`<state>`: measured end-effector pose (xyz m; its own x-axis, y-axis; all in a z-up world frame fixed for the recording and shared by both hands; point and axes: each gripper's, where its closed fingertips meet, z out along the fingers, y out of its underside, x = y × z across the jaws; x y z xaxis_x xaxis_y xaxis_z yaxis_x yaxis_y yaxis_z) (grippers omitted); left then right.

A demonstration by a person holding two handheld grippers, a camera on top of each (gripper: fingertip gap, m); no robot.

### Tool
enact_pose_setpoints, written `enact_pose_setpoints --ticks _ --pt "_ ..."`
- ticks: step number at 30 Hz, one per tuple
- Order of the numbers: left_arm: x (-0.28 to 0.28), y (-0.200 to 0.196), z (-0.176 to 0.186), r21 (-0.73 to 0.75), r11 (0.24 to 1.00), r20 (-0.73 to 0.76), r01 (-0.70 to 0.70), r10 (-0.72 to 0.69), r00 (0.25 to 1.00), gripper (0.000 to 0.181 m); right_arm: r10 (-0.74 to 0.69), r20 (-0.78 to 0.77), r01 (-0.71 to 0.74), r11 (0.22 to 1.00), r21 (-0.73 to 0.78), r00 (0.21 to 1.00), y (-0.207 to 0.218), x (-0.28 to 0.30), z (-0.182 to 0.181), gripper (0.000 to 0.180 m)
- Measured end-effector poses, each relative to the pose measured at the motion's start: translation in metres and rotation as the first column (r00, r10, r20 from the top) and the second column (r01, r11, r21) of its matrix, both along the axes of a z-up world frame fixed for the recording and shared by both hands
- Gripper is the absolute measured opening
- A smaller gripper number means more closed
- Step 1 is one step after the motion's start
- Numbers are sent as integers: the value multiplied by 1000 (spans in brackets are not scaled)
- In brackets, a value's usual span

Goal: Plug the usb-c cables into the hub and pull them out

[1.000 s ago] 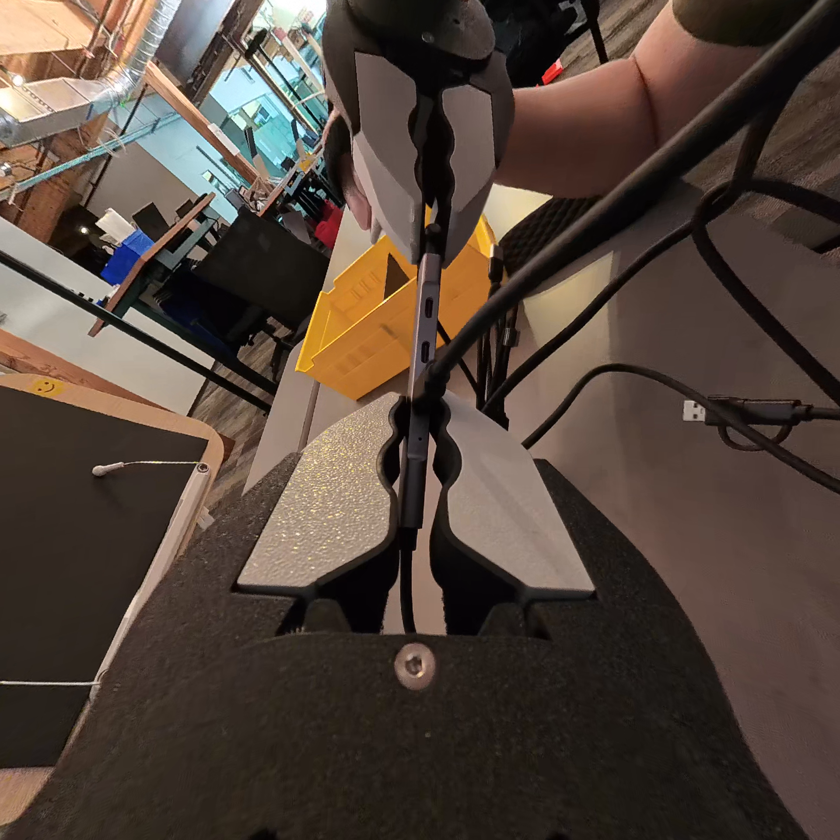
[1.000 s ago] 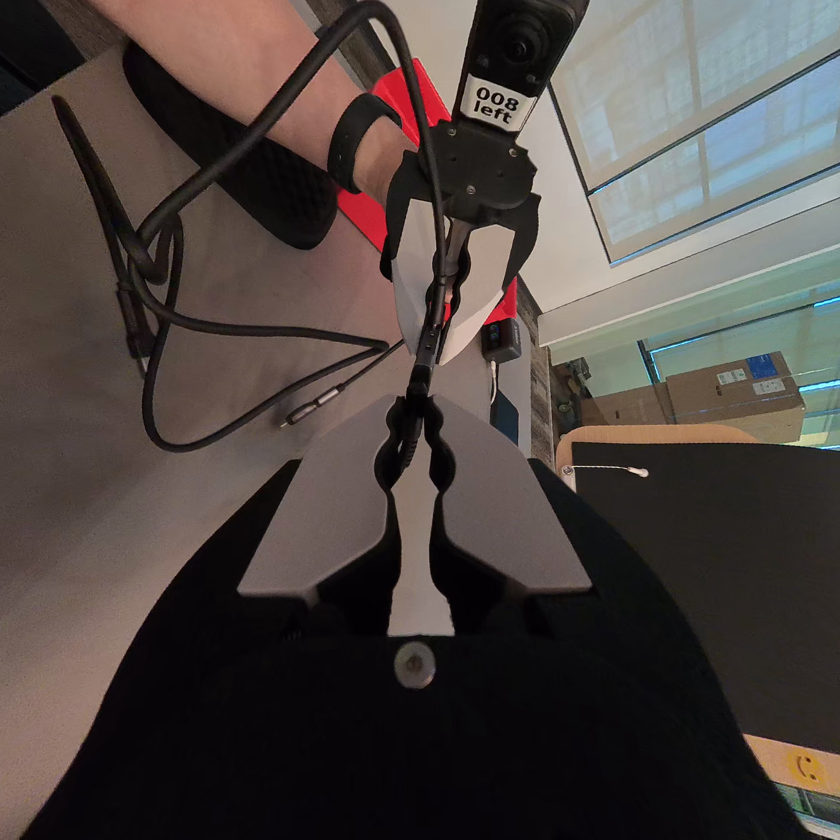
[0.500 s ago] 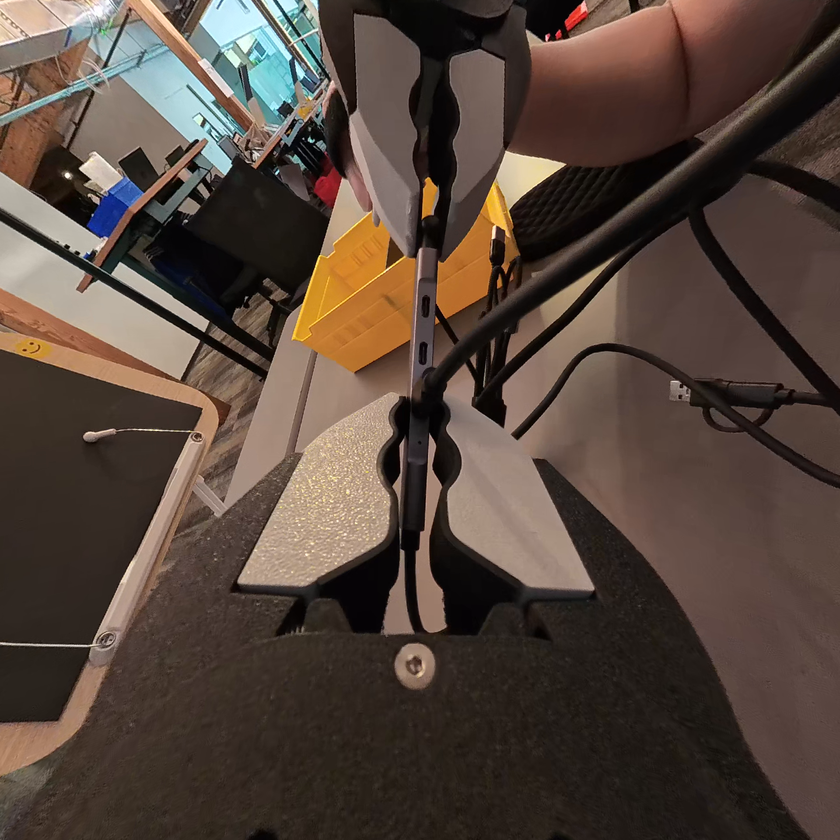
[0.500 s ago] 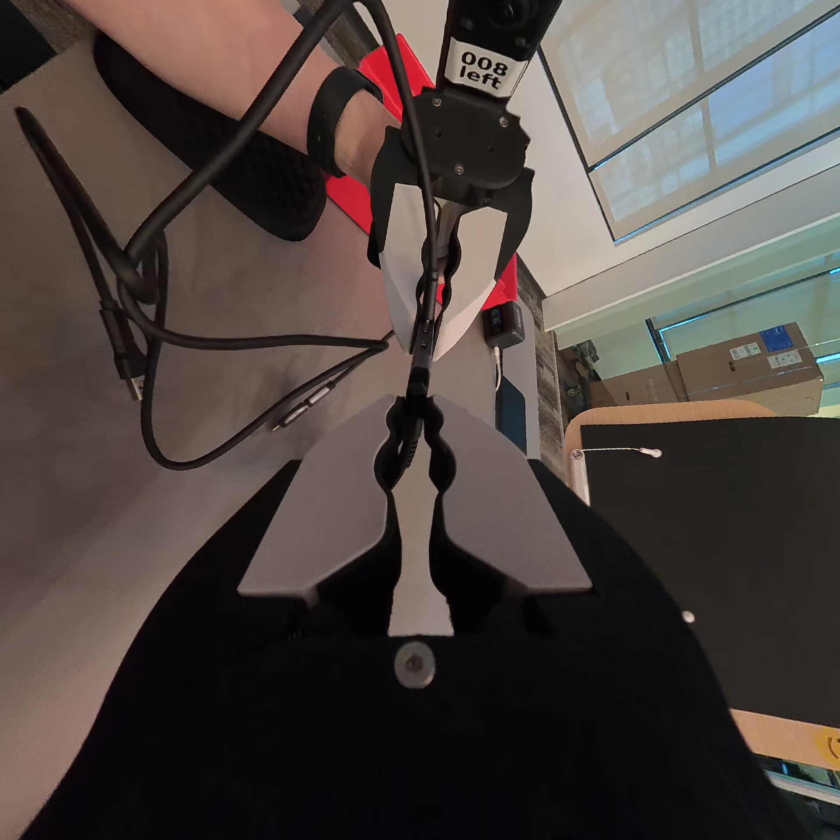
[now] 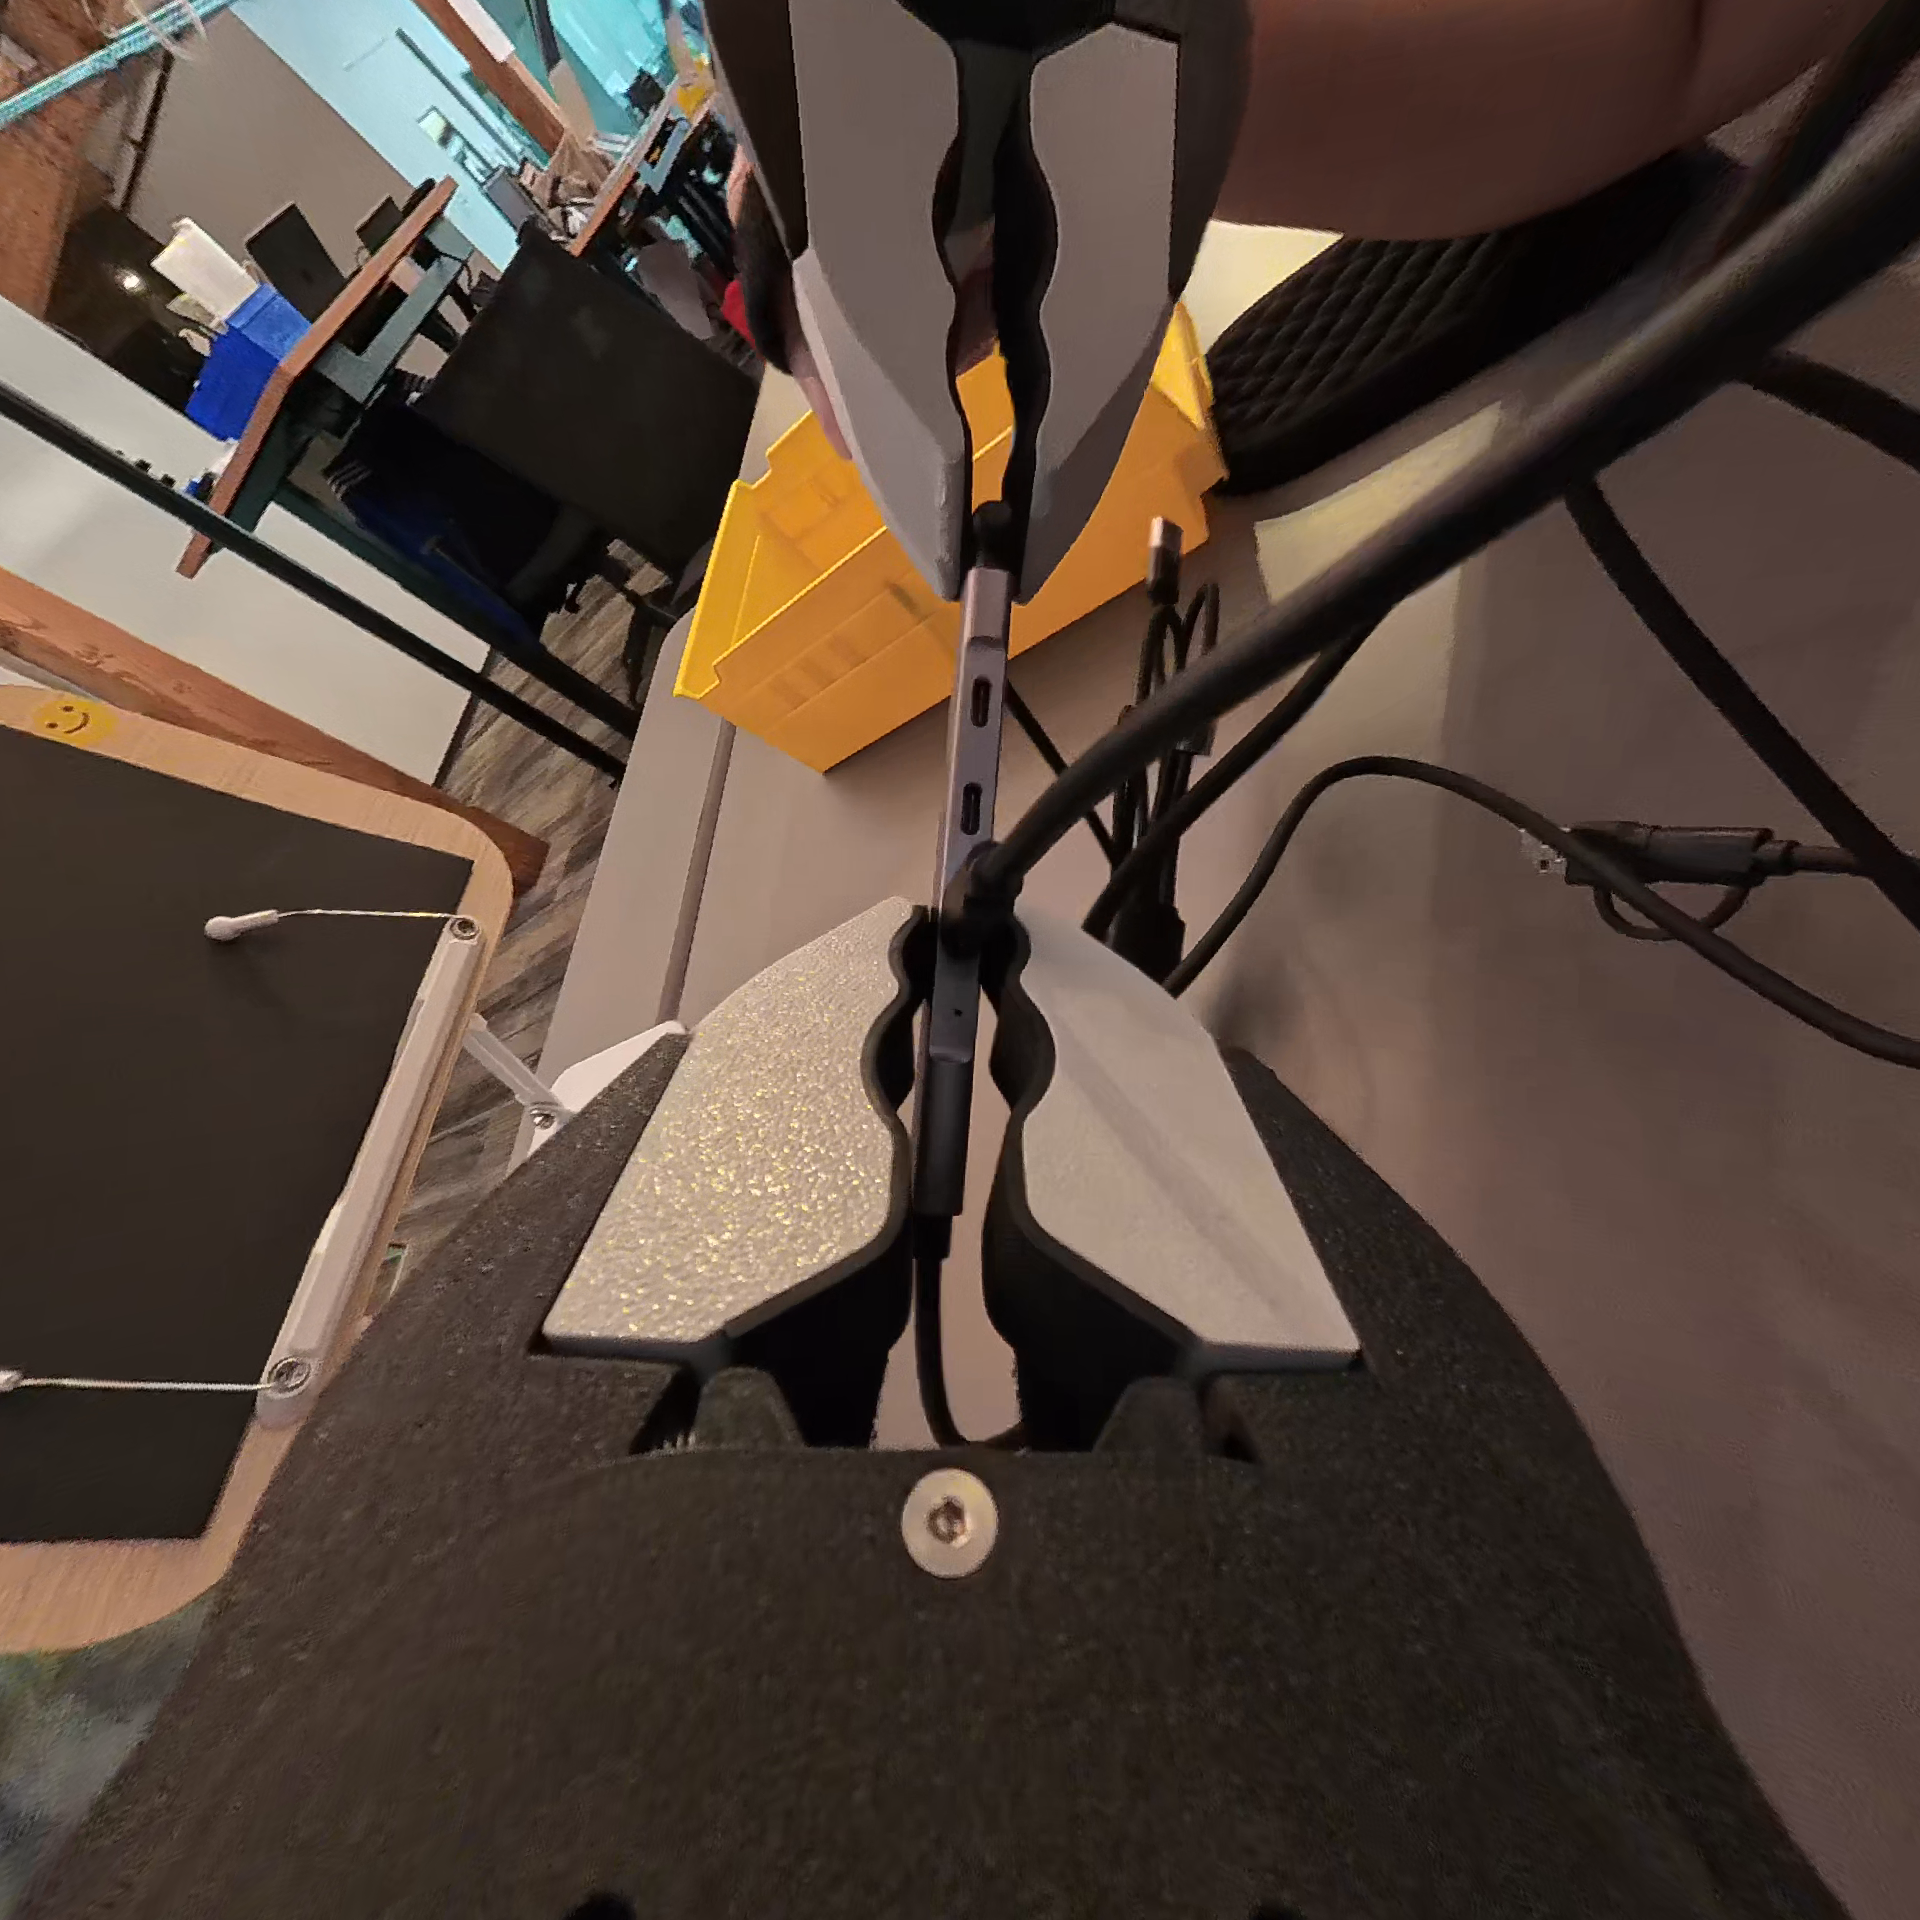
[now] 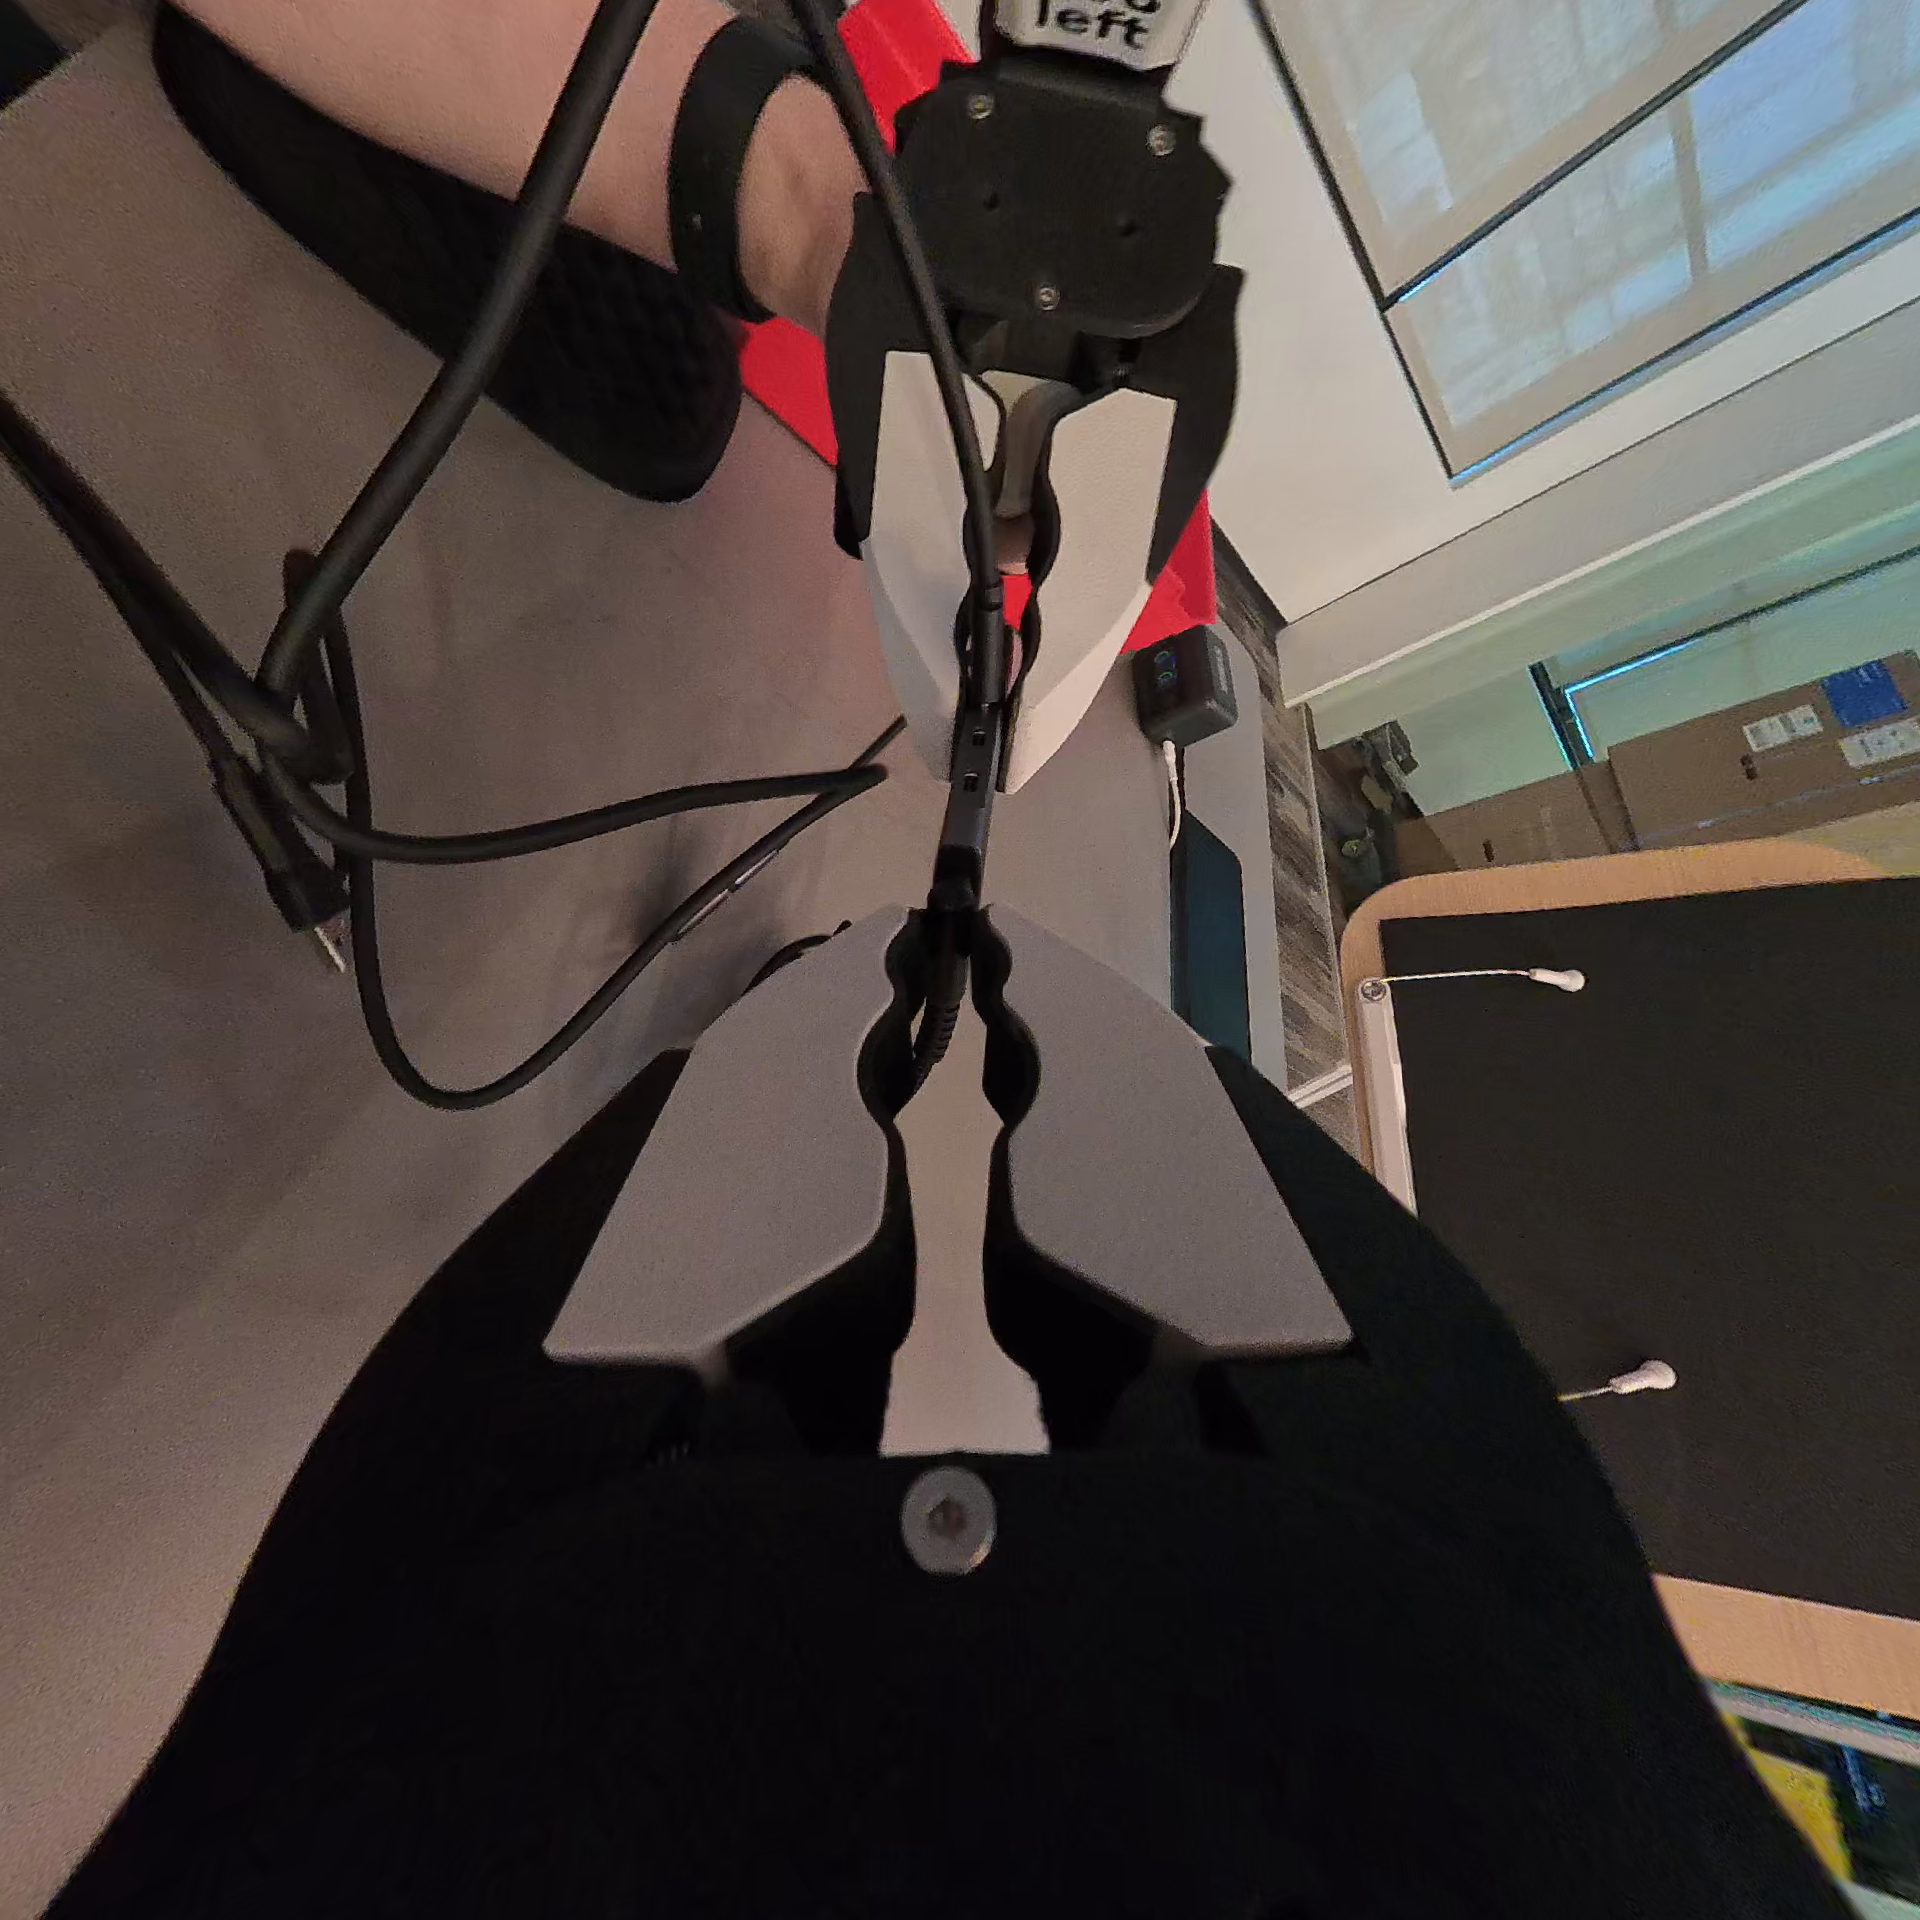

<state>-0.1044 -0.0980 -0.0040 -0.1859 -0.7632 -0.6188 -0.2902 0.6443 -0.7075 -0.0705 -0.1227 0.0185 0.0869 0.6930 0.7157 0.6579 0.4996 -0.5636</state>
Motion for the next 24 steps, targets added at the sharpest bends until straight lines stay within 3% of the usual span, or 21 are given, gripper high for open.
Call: enact_pose_setpoints --ticks 2,4,6,10,20,24 --pt "0 3 2 -14 1000 14 -20 20 1000 9 -17 -50 16 1000 -27 999 6 2 2 9" --pt "1 5 6 -16 999 22 -45 45 999 9 -17 -96 15 1000 -18 995 9 0 5 28" --pt "1 8 5 1 997 11 -74 74 997 9 -54 -76 57 998 40 996 15 -2 3 35" --pt "3 9 -2 14 996 -10 -91 92 996 9 -96 -64 104 985 138 993 25 -9 -2 27" --pt "8 2 -9 21 998 -27 -64 64 998 9 -92 34 91 995 37 995 29 -9 -30 11" --pt "9 8 -3 -23 993 56 -116 117 992 12 -122 33 120 991 67 992 34 -2 -26 11"
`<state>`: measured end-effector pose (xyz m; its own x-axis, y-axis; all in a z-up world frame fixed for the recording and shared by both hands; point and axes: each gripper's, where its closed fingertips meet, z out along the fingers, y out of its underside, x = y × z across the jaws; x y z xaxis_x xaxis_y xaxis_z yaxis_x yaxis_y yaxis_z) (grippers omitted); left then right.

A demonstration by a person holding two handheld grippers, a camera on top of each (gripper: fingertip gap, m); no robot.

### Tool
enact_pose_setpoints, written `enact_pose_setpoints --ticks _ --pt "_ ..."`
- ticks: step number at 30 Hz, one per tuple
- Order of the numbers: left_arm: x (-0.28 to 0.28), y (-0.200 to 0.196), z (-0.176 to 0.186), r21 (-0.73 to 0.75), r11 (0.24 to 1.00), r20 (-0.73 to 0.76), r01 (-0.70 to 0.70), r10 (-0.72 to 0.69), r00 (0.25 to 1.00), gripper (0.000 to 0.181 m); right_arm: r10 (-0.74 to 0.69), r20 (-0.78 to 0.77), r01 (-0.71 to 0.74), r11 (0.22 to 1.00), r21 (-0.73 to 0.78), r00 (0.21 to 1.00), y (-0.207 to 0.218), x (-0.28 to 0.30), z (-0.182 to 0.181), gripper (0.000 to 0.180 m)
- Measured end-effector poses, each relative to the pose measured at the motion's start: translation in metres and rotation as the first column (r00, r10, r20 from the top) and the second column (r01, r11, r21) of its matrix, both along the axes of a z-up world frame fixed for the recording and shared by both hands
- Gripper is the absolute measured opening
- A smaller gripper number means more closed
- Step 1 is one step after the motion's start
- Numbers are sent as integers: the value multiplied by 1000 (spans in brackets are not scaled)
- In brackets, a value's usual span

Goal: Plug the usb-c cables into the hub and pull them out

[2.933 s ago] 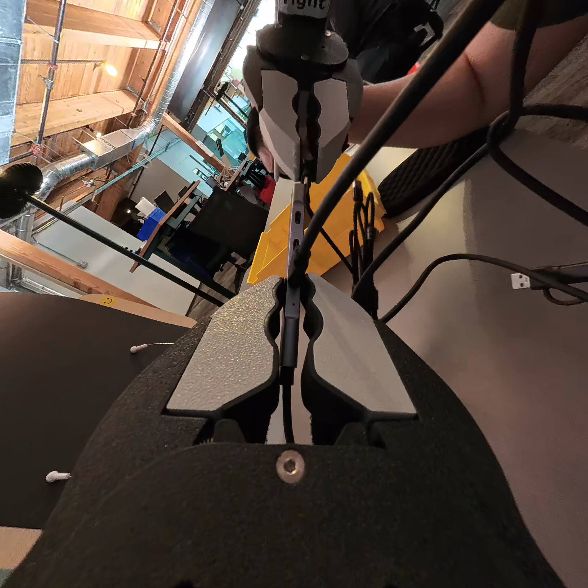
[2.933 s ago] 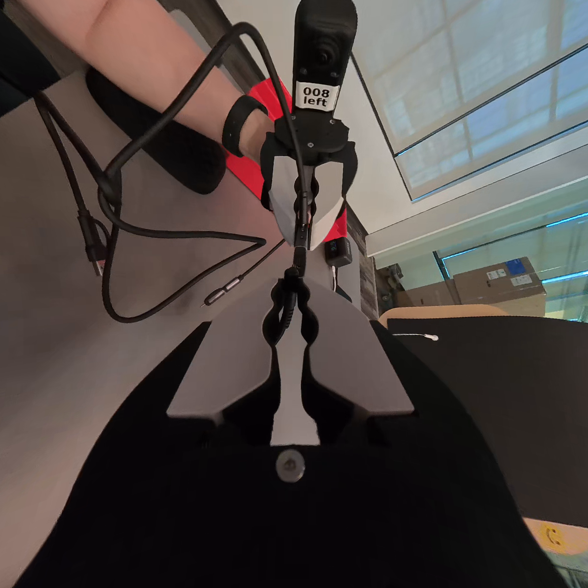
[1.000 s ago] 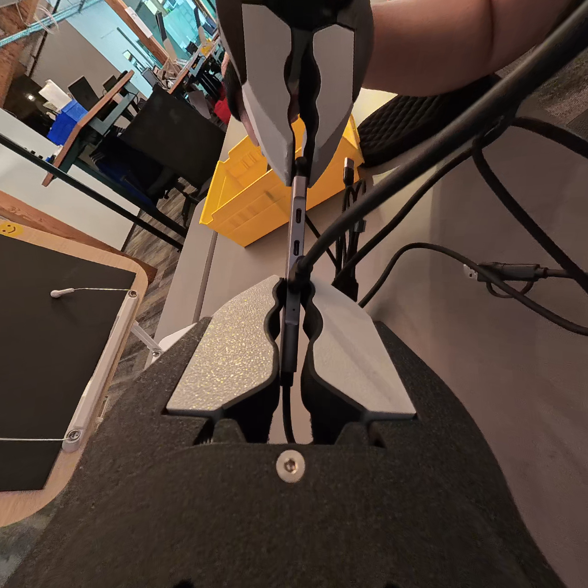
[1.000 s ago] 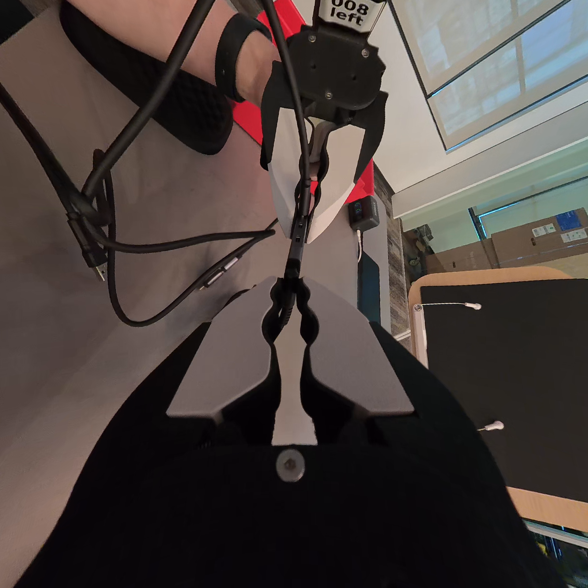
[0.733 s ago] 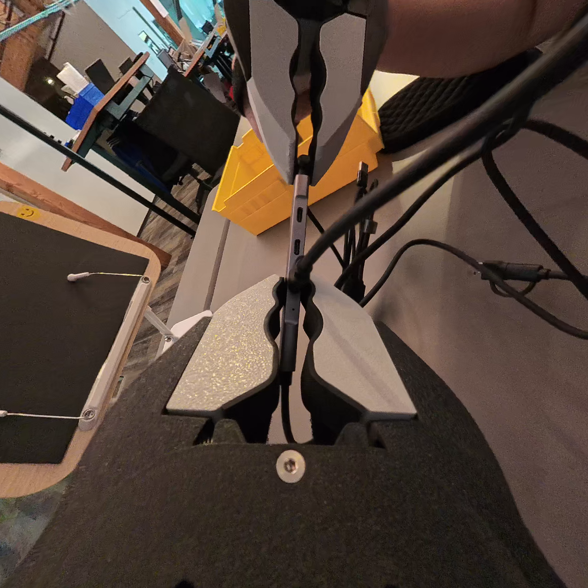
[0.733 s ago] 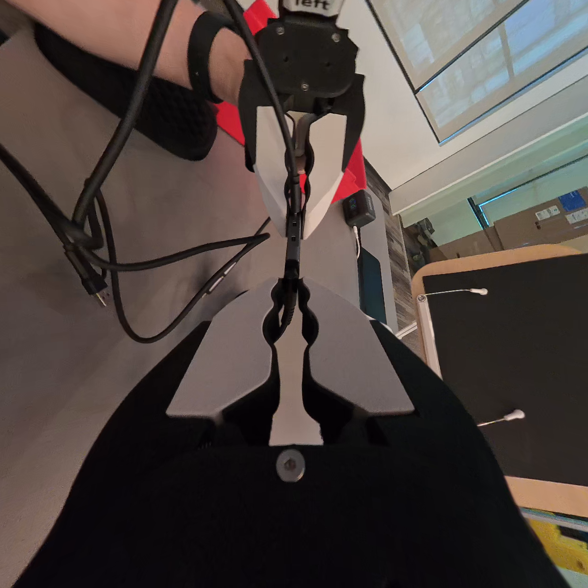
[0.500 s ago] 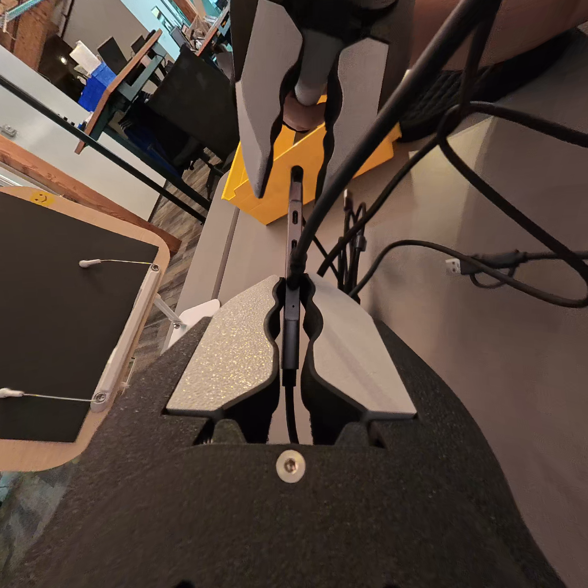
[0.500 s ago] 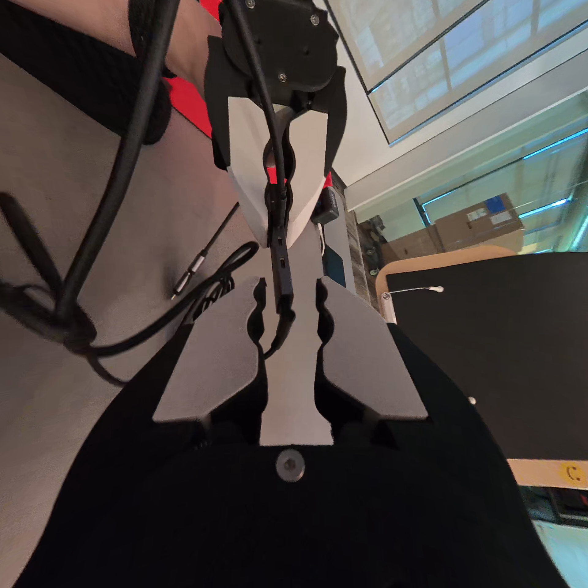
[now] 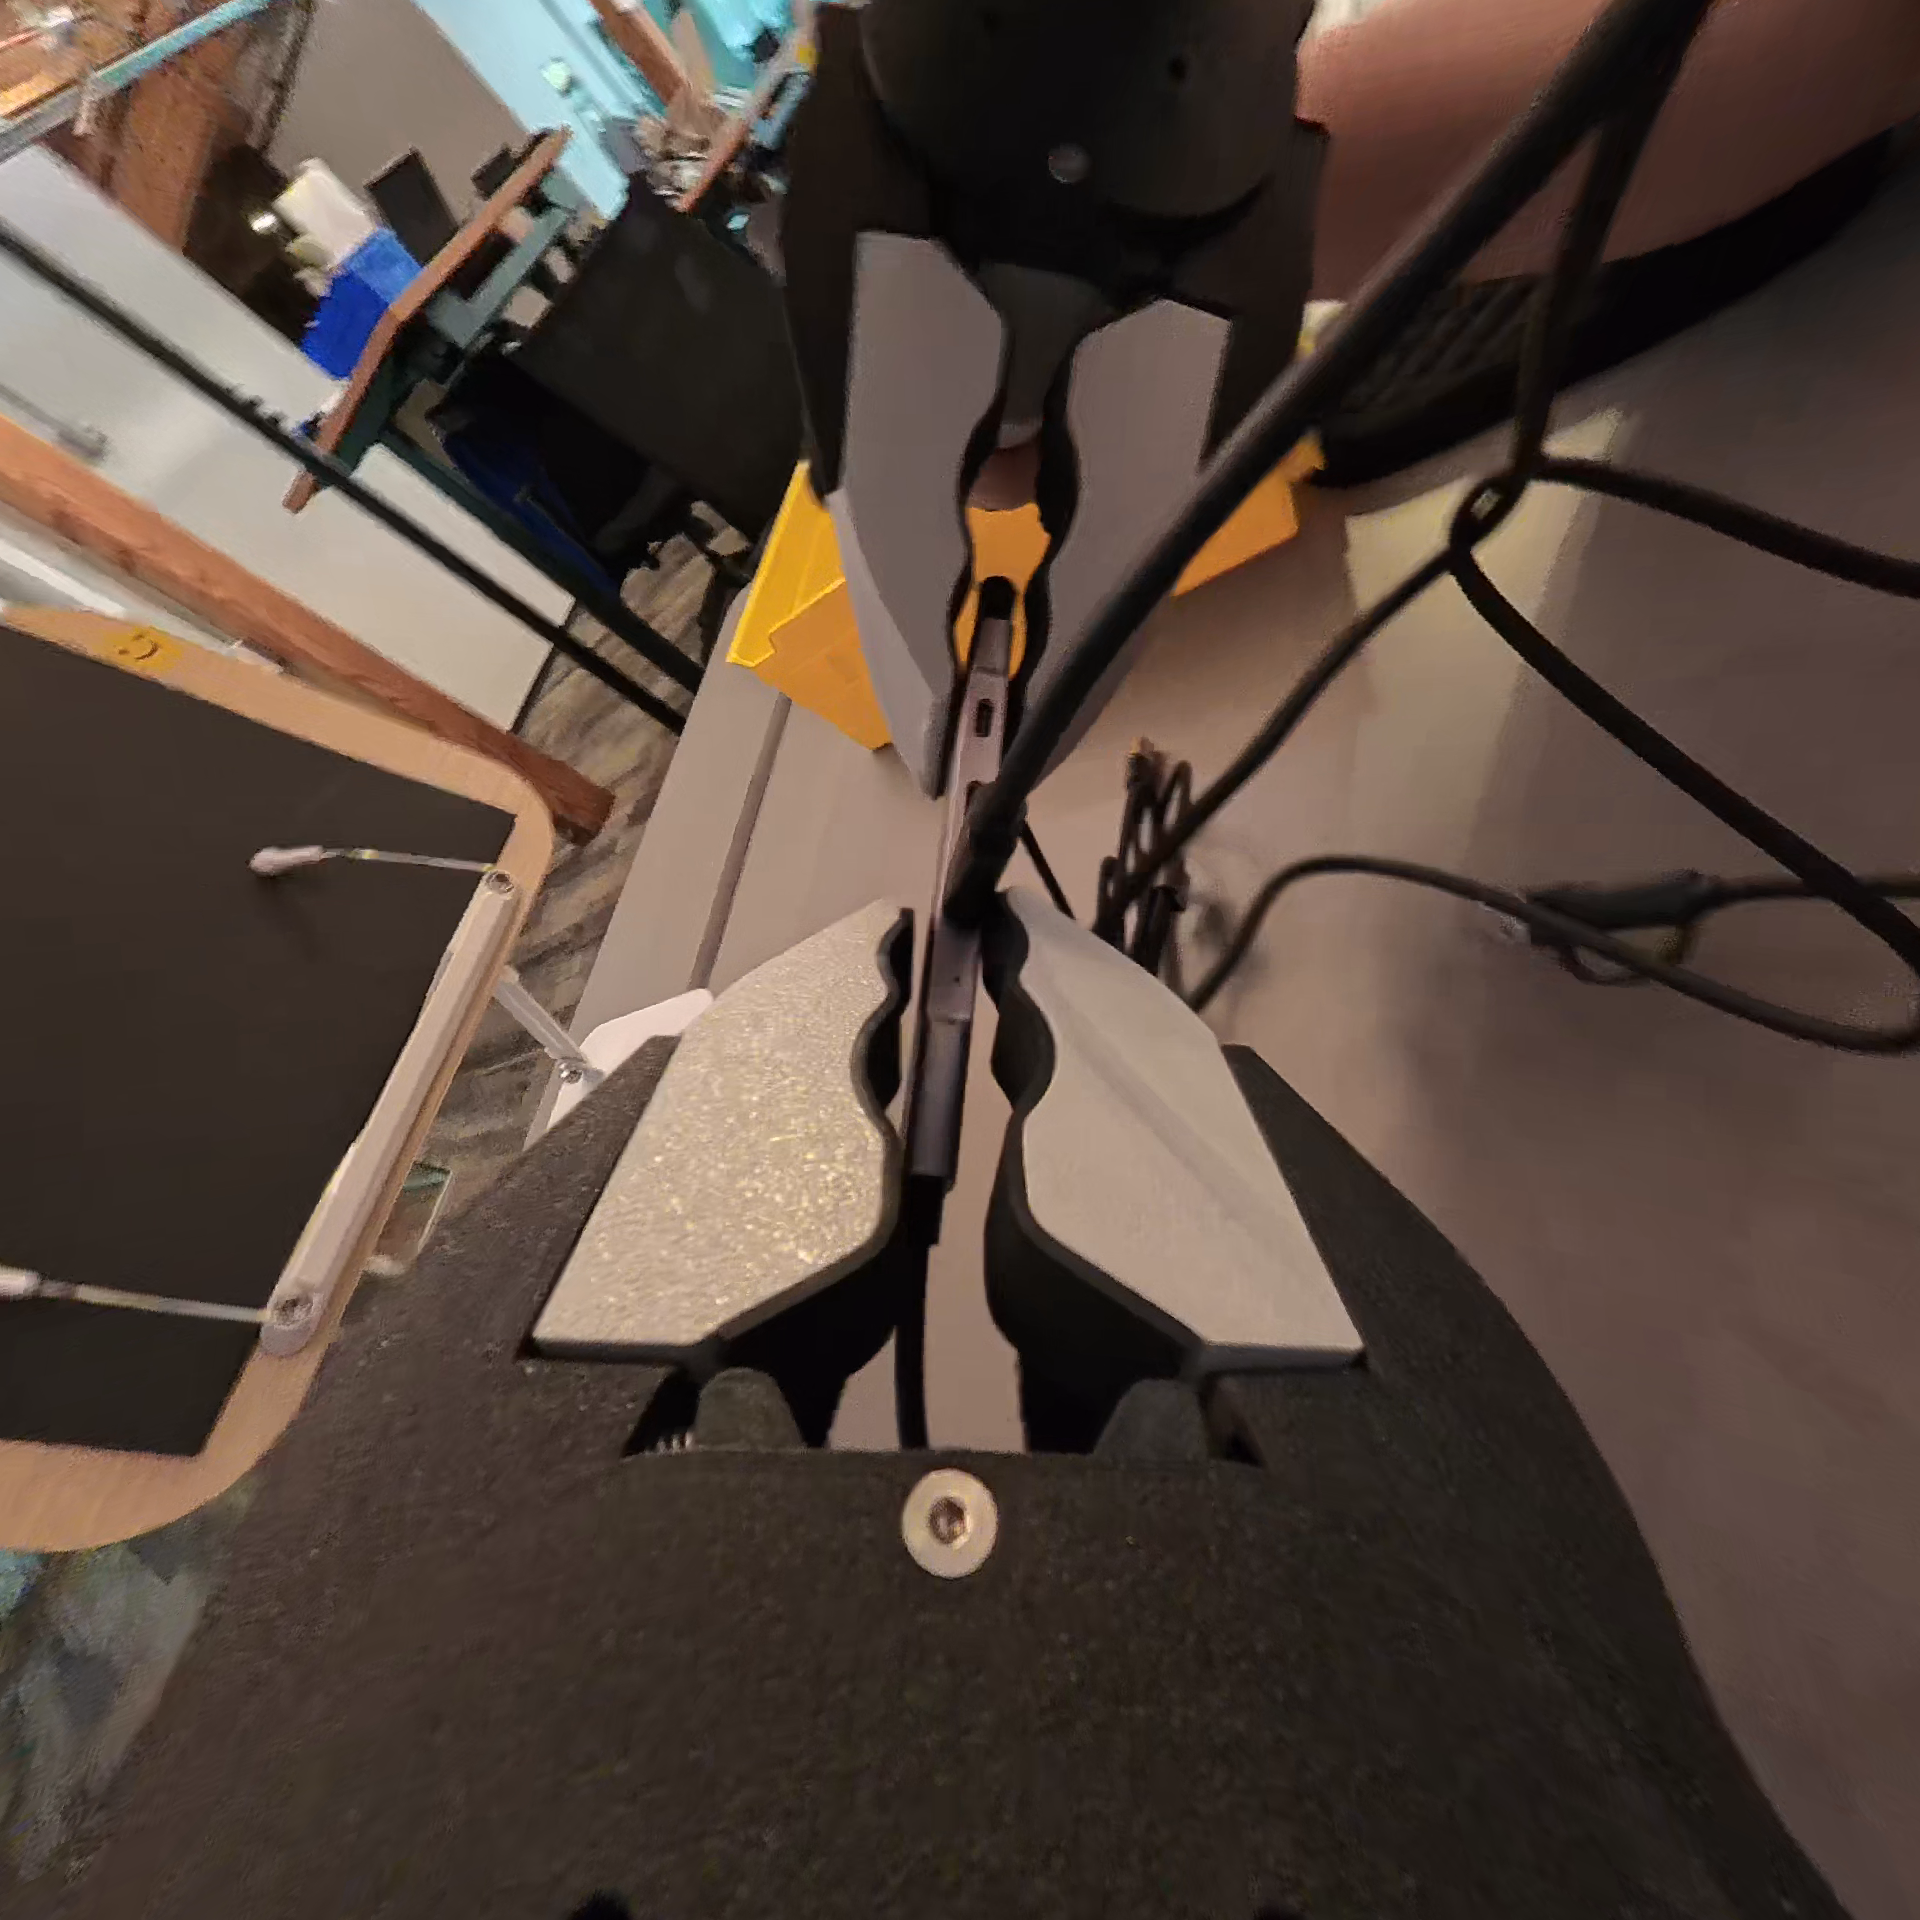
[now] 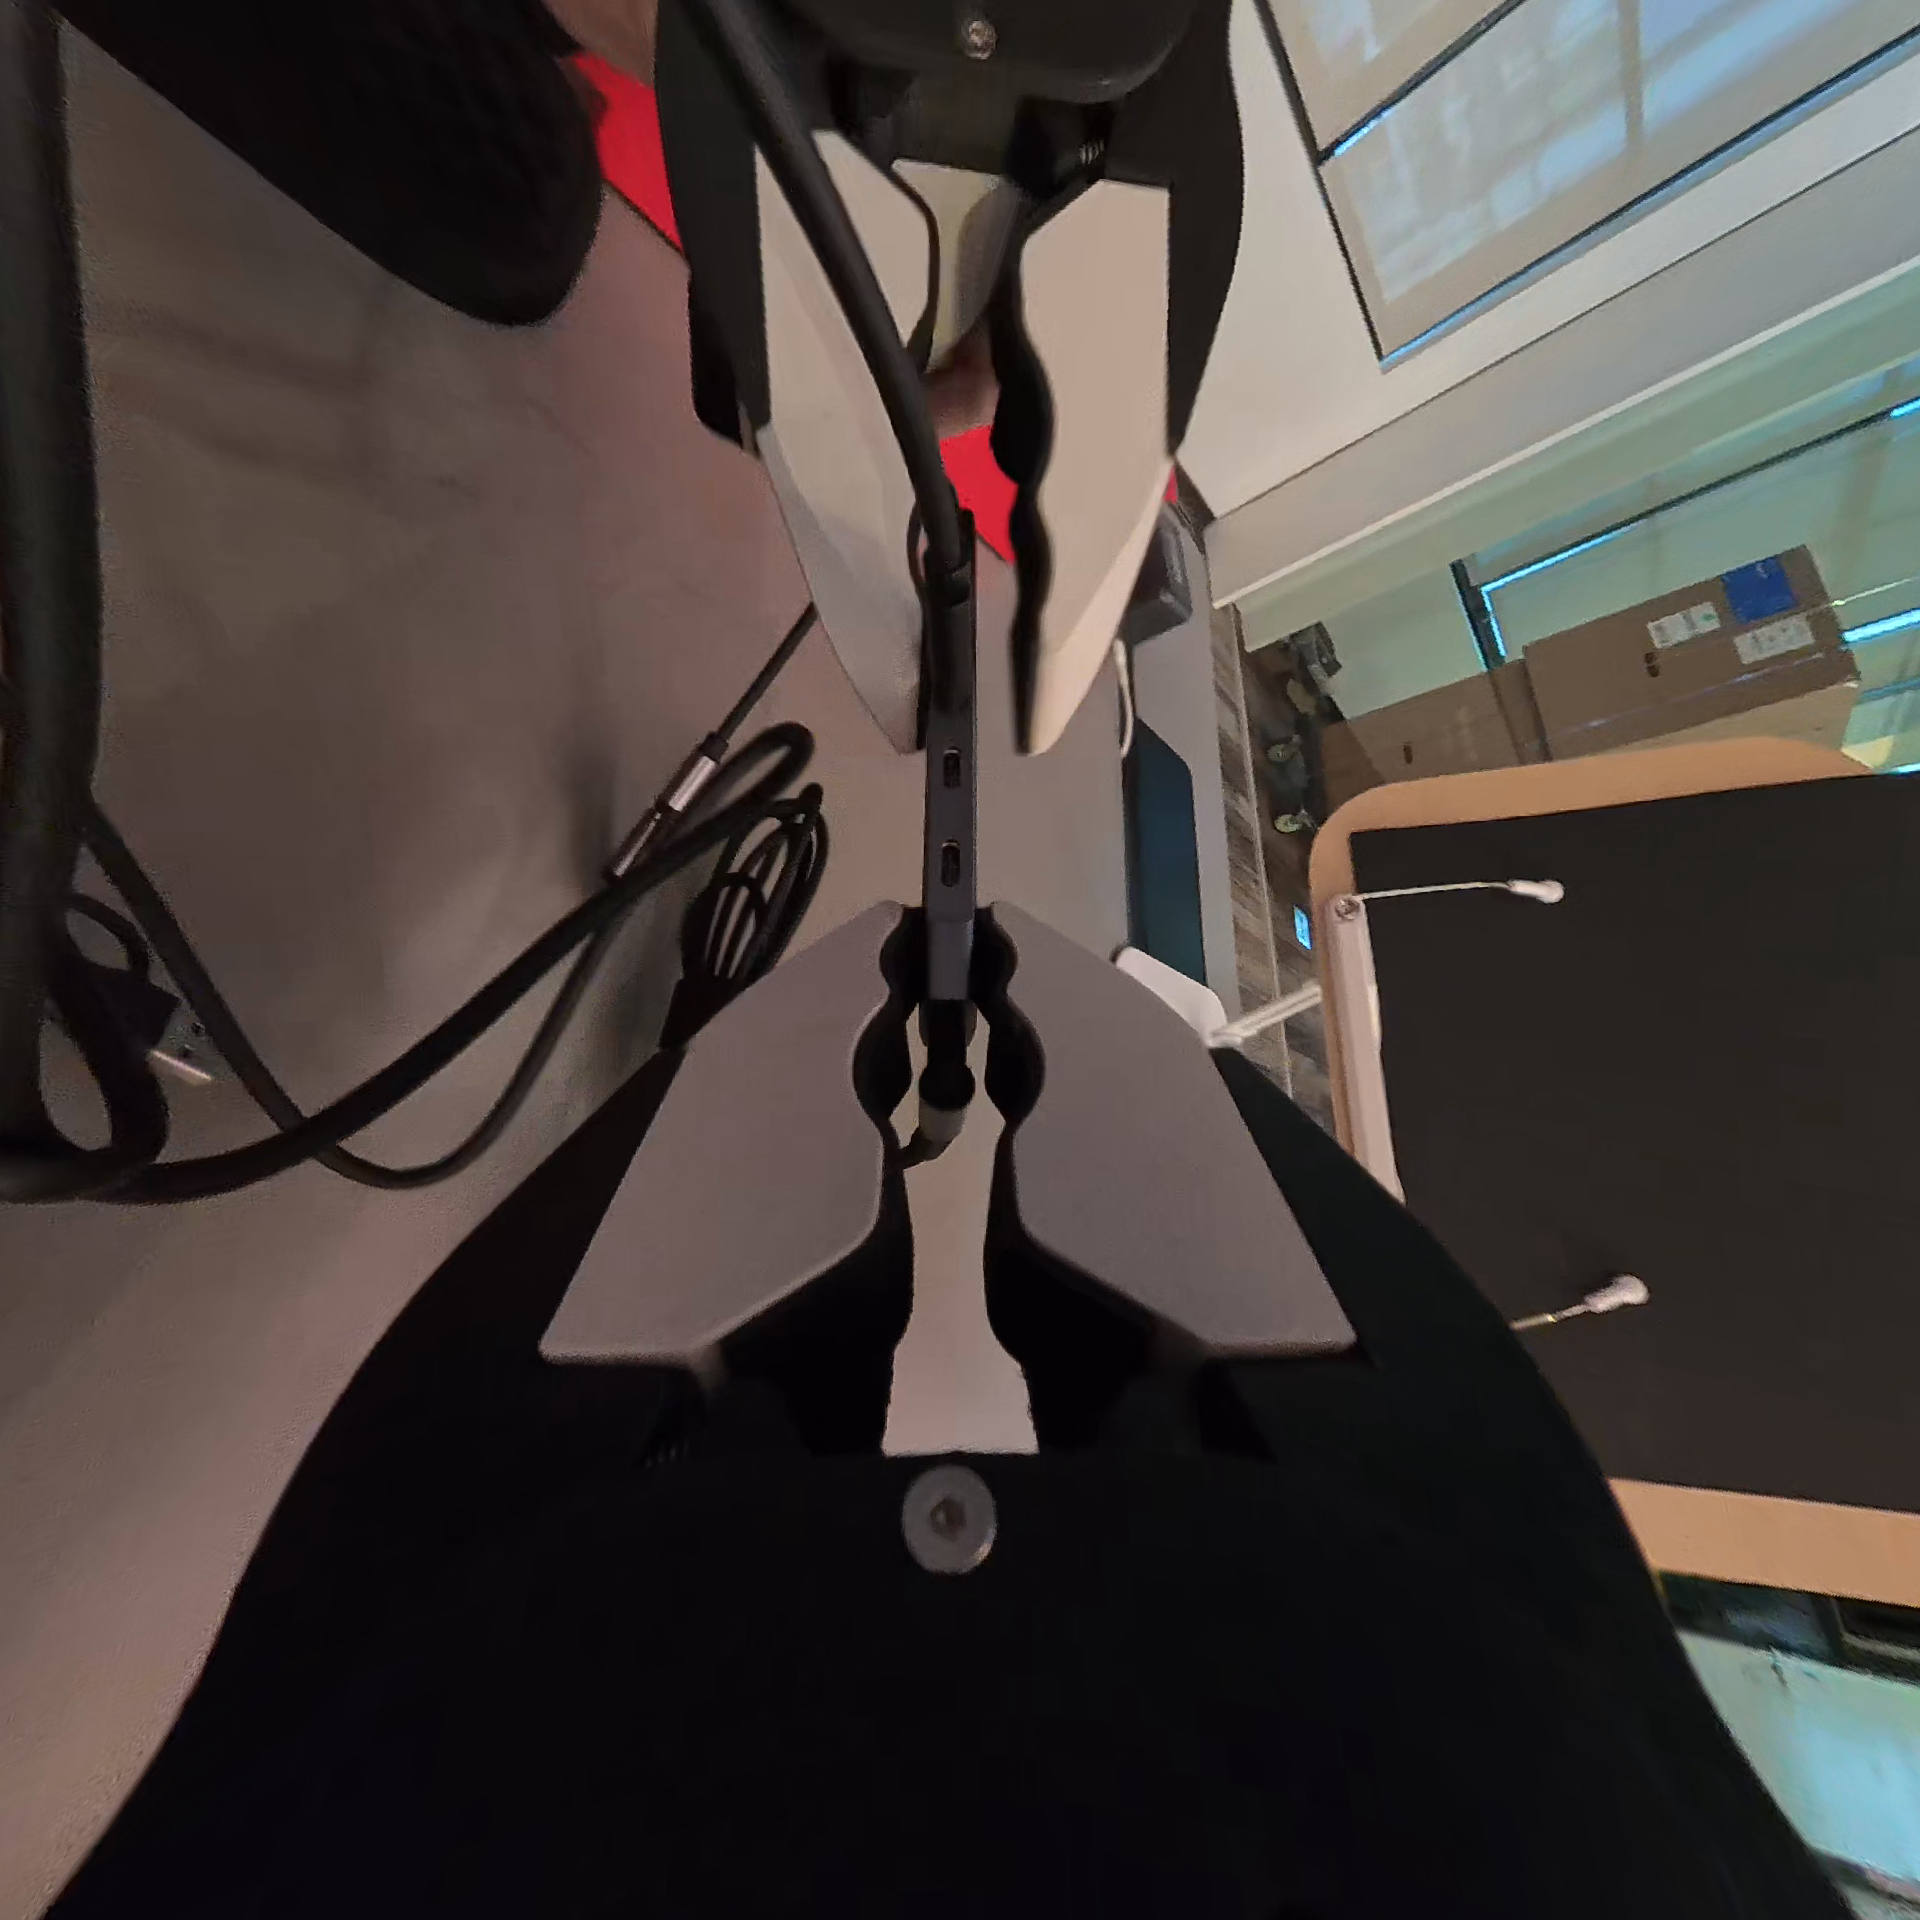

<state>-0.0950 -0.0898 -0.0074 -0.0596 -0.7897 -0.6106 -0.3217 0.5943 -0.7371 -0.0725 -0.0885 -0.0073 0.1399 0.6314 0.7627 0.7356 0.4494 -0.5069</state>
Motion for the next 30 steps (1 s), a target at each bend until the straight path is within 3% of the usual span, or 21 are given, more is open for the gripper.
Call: enact_pose_setpoints --ticks 3,6,13,23,30 --pt "-7 17 7 -137 988 49 -77 84 995 36 -38 -11 38 999 7 999 6 9 4 10" --pt "-16 27 27 -315 948 181 -42 104 978 52 -79 -51 79 997 1 996 13 21 12 10" --pt "-30 51 39 -435 900 312 -42 194 930 50 -154 -203 141 987 -76 967 28 57 53 10" --pt "-6 53 -22 -538 836 112 -107 197 974 42 -264 -240 178 928 -328 934 64 160 161 10" --pt "1 50 -45 -563 815 14 -136 174 985 40 -345 -278 182 859 -479 897 71 263 198 10"
